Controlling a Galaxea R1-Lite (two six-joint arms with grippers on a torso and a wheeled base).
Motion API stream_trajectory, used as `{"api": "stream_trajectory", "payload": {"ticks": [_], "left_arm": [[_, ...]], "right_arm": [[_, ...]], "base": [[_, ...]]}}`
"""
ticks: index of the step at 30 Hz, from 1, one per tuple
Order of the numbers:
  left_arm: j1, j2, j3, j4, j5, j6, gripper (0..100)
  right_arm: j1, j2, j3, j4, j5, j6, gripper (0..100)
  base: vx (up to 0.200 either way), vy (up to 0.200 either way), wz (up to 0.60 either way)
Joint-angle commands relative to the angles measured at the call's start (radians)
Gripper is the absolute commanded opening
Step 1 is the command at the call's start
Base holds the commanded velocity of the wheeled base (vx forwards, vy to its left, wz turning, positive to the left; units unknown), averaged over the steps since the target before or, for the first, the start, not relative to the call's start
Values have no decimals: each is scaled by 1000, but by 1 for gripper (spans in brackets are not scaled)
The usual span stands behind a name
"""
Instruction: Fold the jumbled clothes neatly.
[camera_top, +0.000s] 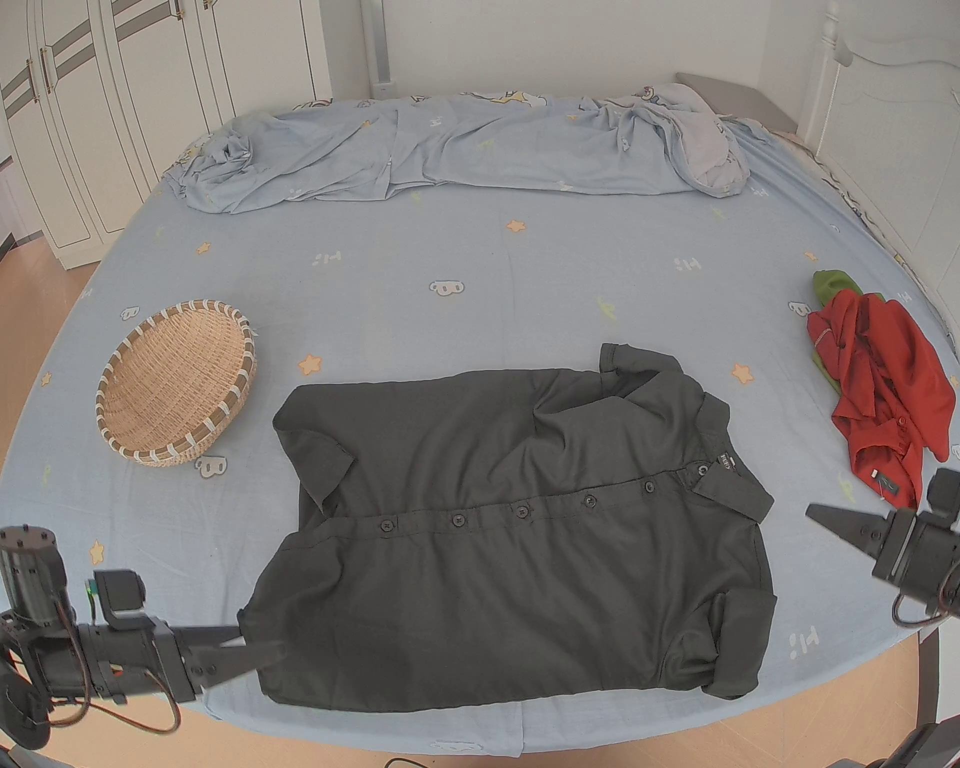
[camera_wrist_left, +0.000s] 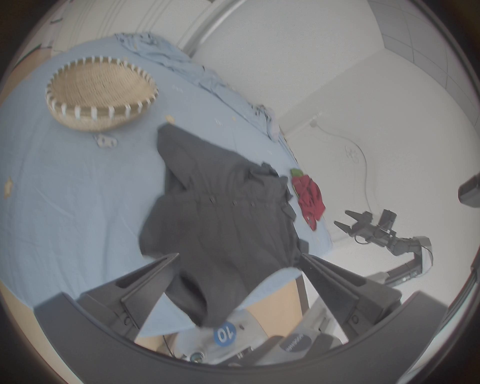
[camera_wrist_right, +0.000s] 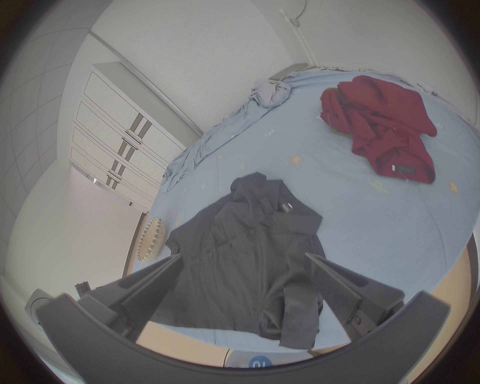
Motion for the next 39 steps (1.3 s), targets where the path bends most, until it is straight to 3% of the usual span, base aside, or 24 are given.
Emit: {"api": "stream_trajectory", "payload": {"ticks": [1,7,13,17,28,33,39], "left_arm": [[137,7,-120,0,-6,2,100],[226,13,-150,0,-17,17,100],[223,25,-153,6,-15,57,100],[190,125,-224,0,-23,56,100],[109,570,-629,-8,-33,34,100],[63,665,-768,-6,-33,25,100],[-4,800,-930,-3,-32,25,100]], "right_arm": [[-41,149,-144,-2,6,-17,100],[-52,234,-235,-4,13,-40,100],[-52,304,-299,-6,21,-44,100],[-78,401,-367,-10,49,-65,100],[-238,662,-626,-110,359,-67,100],[-262,794,-759,-110,429,-67,100],[-264,1013,-983,-107,434,-67,100]], "base": [[0,0,0],[0,0,0],[0,0,0],[0,0,0],[0,0,0],[0,0,0],[0,0,0]]}}
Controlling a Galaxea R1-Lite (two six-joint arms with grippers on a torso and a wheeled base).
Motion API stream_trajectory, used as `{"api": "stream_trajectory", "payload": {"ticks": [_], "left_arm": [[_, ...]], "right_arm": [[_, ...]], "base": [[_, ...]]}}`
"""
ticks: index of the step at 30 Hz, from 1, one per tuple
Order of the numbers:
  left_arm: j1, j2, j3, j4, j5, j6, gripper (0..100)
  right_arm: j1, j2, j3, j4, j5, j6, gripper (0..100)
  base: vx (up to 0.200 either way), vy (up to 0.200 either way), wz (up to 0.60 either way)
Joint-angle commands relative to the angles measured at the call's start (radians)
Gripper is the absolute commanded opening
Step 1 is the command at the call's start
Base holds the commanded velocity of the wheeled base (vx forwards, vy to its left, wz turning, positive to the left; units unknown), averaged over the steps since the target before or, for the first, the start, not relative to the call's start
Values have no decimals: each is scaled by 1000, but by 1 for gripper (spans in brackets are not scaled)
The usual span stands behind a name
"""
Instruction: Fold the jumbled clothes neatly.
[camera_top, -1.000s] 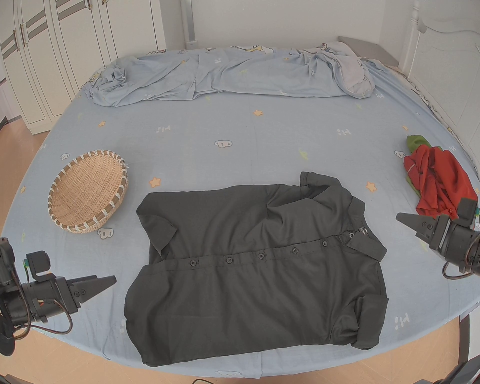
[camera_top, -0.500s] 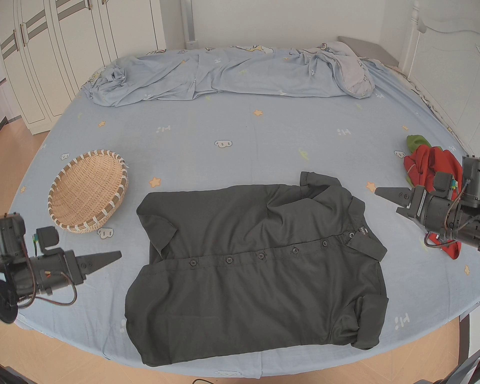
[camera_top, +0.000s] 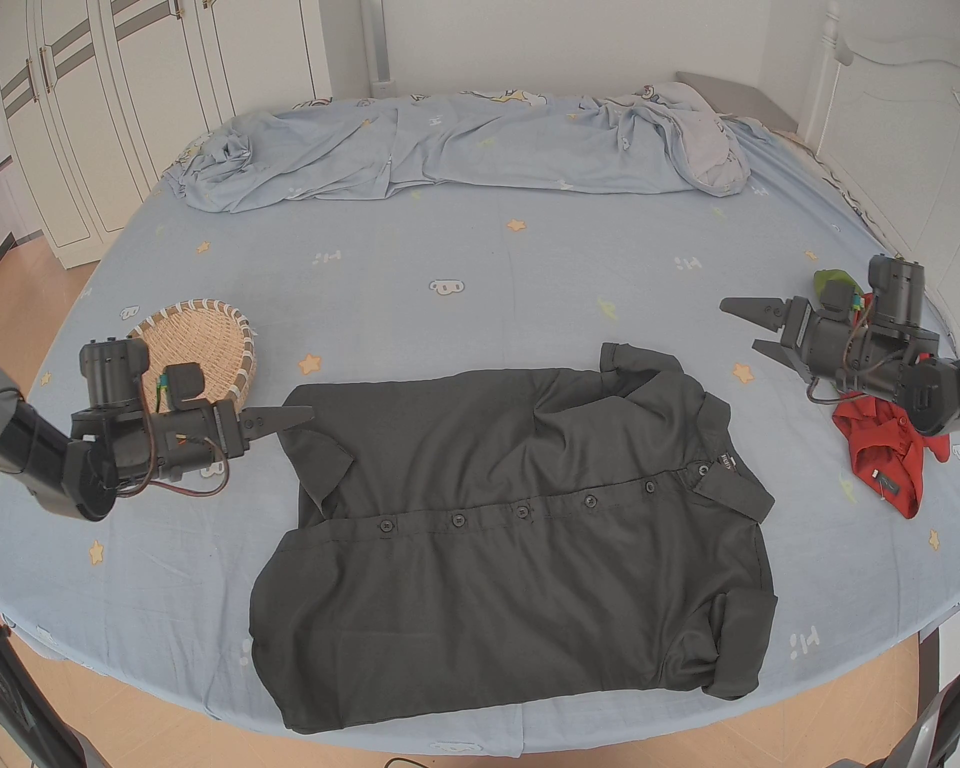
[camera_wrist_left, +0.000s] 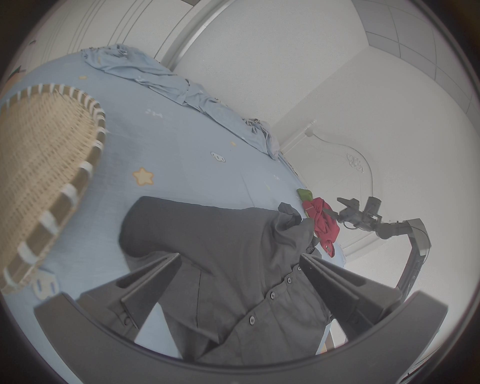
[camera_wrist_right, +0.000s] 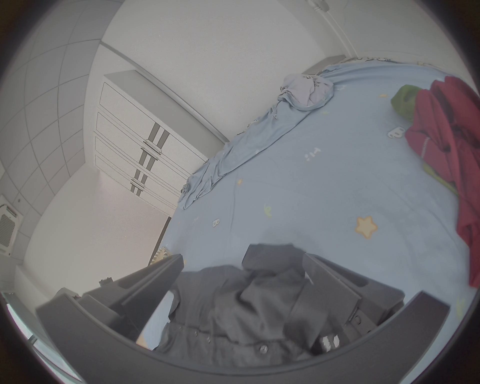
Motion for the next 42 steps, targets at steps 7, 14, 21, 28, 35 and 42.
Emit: {"api": "stream_trajectory", "payload": {"ticks": [7,14,21,28,35,42], "left_arm": [[-94,294,-284,10,4,-23,100],[-83,270,-274,2,4,-43,100],[-59,235,-278,2,-5,-46,100],[-59,224,-266,-1,-5,-46,100],[-59,219,-237,-1,-5,-45,100],[-48,250,-255,-13,-5,-48,100]], "right_arm": [[-10,511,-512,38,65,26,100],[-3,608,-689,111,139,108,100],[13,631,-706,156,140,103,100],[43,660,-735,156,171,109,100],[81,734,-864,203,173,112,100],[81,760,-900,217,173,111,0]], "base": [[0,0,0],[0,0,0],[0,0,0],[0,0,0],[0,0,0],[0,0,0]]}}
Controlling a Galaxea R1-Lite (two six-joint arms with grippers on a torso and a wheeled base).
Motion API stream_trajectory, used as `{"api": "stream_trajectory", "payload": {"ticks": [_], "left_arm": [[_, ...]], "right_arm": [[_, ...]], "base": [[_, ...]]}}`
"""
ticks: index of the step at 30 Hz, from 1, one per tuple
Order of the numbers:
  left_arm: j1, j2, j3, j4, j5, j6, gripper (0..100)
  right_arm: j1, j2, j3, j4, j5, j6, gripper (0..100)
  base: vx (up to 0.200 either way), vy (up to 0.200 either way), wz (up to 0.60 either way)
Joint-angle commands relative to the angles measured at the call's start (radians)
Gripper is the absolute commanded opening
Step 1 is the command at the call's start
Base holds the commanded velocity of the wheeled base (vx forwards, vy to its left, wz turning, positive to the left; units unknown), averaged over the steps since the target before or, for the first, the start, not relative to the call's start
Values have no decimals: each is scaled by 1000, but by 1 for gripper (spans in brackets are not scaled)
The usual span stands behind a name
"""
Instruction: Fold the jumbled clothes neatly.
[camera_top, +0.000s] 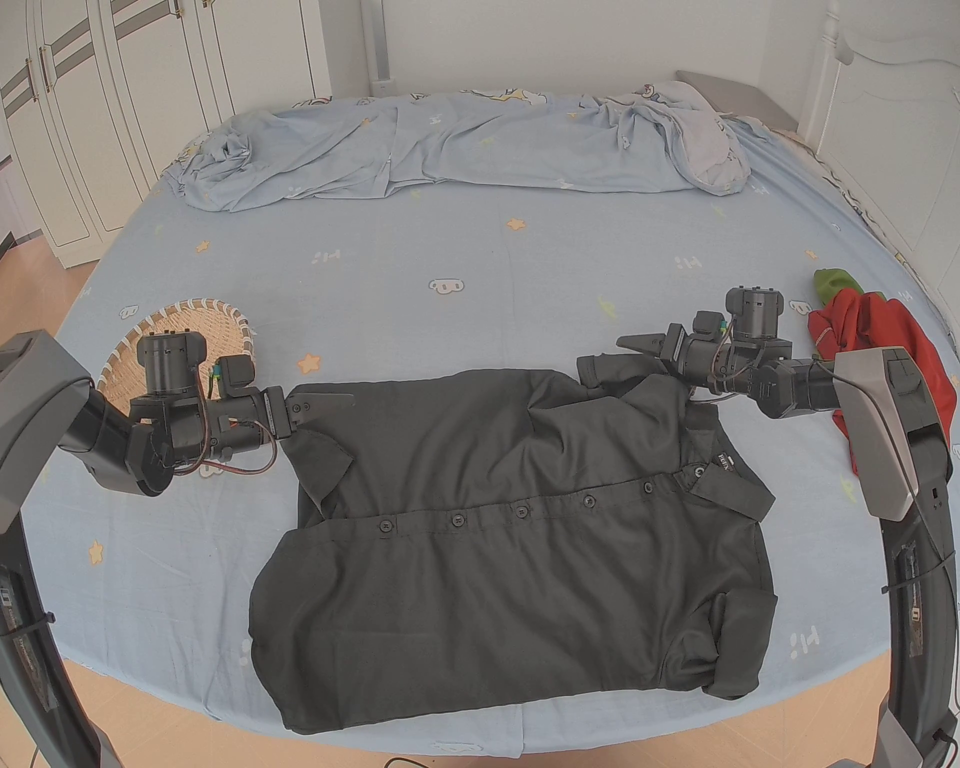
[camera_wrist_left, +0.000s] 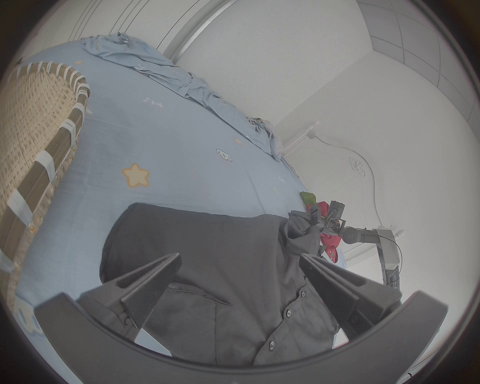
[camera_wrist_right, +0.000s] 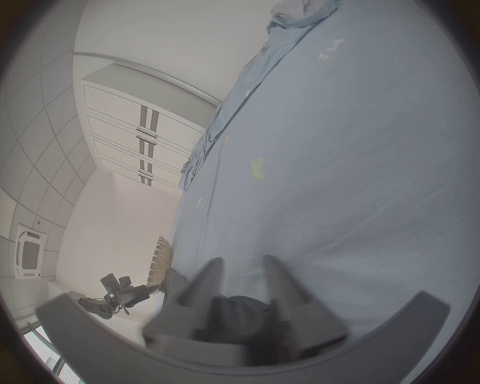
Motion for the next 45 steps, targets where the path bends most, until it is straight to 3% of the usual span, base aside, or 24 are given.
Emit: {"api": "stream_trajectory", "payload": {"ticks": [1,13,20,31,37,38,45], "left_arm": [[8,22,-17,-7,0,-1,100],[16,47,-34,-25,0,-1,100],[22,47,-38,-30,0,-3,100],[19,97,-87,-54,0,-6,100],[10,119,-98,-117,1,-66,100],[10,119,-98,-119,3,-66,100],[20,128,-106,-157,9,-72,100]], "right_arm": [[4,28,-15,0,0,-1,0],[-72,-6,-15,-104,-17,6,0],[-127,-79,-15,-195,-33,83,0],[-131,-44,-15,-245,-36,98,0],[-113,-20,-15,-248,-39,94,0],[-113,-20,-15,-248,-39,94,100],[-138,-58,-15,-247,-42,94,100]], "base": [[0,0,0],[0,0,0],[0,0,0],[0,0,0],[0,0,0],[0,0,0],[0,0,0]]}}
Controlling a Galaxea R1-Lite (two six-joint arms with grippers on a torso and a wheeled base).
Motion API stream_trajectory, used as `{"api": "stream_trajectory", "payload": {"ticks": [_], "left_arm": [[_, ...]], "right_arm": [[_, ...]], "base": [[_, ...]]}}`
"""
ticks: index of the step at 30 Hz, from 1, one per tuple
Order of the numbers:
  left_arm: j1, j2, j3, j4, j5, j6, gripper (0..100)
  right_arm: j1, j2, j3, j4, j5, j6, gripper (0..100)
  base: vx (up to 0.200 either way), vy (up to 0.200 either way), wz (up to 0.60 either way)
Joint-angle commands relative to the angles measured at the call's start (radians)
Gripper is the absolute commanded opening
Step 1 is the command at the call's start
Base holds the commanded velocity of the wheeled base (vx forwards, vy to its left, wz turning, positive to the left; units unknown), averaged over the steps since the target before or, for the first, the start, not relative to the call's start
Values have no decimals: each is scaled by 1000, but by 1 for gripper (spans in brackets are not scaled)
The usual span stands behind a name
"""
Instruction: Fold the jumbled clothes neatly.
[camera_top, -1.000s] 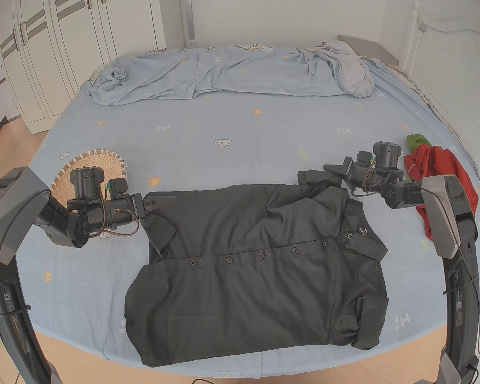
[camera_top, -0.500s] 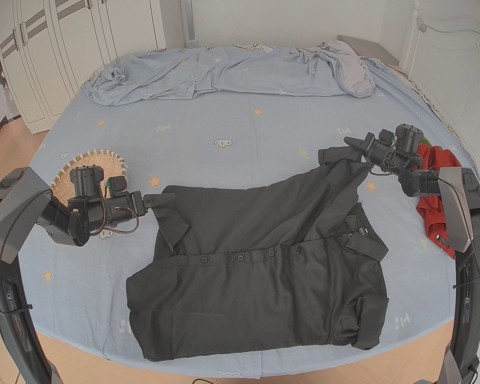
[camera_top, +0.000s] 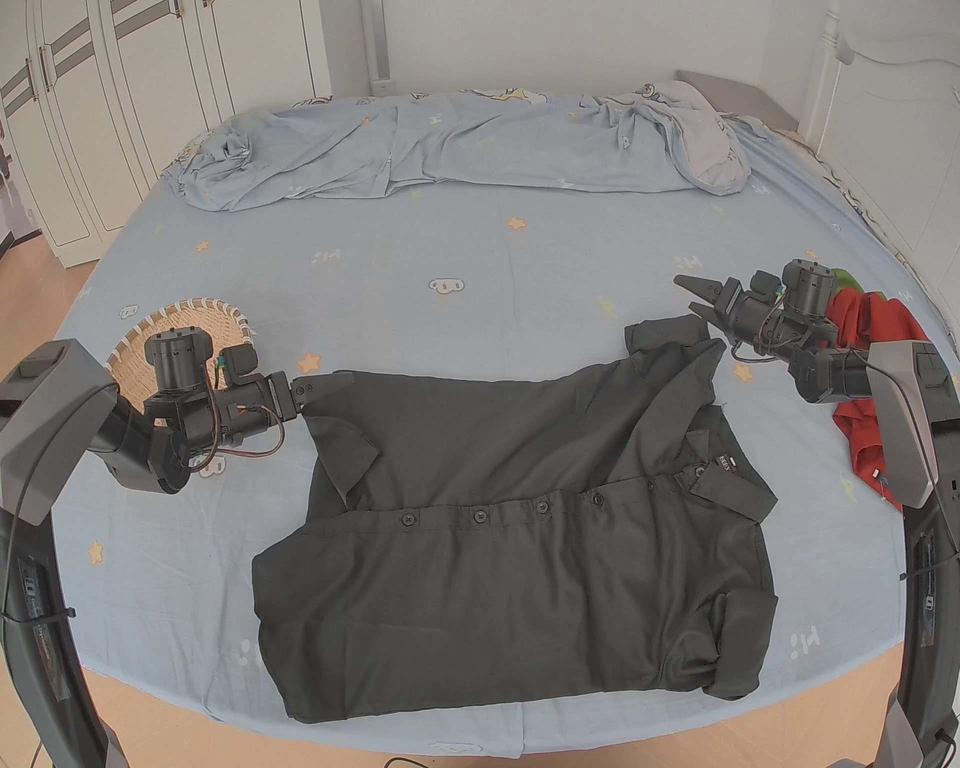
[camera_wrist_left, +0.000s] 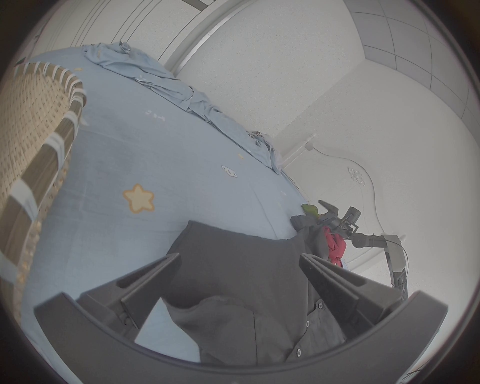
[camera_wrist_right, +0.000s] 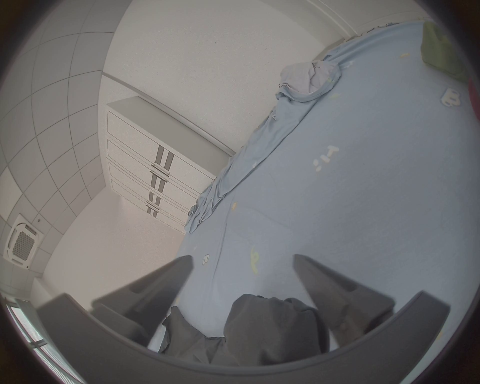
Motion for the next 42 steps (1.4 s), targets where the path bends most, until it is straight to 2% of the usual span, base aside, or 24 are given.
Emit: {"api": "stream_trajectory", "payload": {"ticks": [1,6,7,9,17,28,32,36,42], "left_arm": [[7,4,9,0,1,3,100],[1,-29,40,-2,-9,-39,100],[-16,-37,46,-2,-11,-94,100],[-59,-43,59,-8,-19,-122,100],[-157,-26,157,-30,-58,-117,100],[-163,3,226,-25,-54,-86,100],[-102,-52,287,-30,-34,6,100],[-28,-160,358,-30,-20,26,100],[105,-264,382,-30,-20,50,100]], "right_arm": [[-30,-39,0,0,2,1,100],[-66,-86,0,0,2,7,100],[-78,-105,15,0,2,7,100],[-82,-124,47,-1,2,6,100],[-89,-155,104,-14,2,-2,100],[-87,-162,153,-44,2,-3,100],[-87,-167,191,-73,2,-5,100],[-89,-171,197,-80,2,-6,100],[-89,-173,199,-80,2,-6,100]], "base": [[0,0,0],[0,0,0],[0,0,0],[0,0,0],[0,0,0],[0,0,0],[0,0,0],[0,0,0],[0,0,0]]}}
